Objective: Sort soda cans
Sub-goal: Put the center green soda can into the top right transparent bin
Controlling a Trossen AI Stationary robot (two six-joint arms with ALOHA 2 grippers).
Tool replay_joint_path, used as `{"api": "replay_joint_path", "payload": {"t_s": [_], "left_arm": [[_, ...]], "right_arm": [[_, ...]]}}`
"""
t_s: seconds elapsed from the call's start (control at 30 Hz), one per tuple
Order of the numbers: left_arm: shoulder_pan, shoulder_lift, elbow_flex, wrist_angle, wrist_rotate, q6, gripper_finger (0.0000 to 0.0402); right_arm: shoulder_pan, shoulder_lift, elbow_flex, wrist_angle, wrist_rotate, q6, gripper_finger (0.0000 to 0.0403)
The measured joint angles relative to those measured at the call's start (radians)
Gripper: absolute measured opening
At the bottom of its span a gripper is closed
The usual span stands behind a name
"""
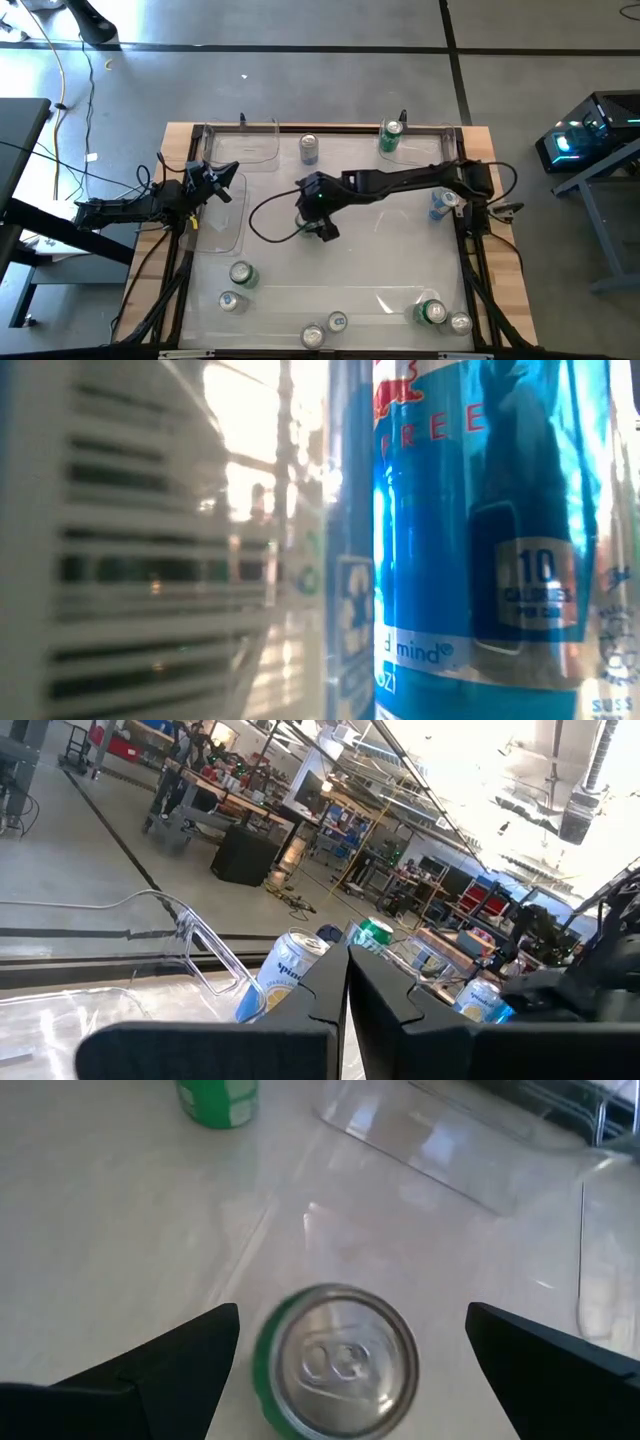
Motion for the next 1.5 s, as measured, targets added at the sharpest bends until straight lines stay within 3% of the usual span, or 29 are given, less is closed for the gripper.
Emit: {"api": "replay_joint_path", "payload": {"t_s": [0.63, 1.03, 1.5], "left_arm": [[0.0, 0.0, 0.0, -0.003, 0.0, 0.0, 0.001], [0.0, 0.0, 0.0, -0.004, 0.0, 0.0, 0.001], [0.0, 0.0, 0.0, -0.004, 0.0, 0.0, 0.001]], "right_arm": [[-0.017, 0.081, 0.002, -0.031, -0.032, 0.008, 0.0386], [-0.017, 0.082, 0.002, -0.025, -0.04, 0.008, 0.03], [-0.017, 0.081, 0.0, 0.04, -0.063, 0.043, 0.0294]]}}
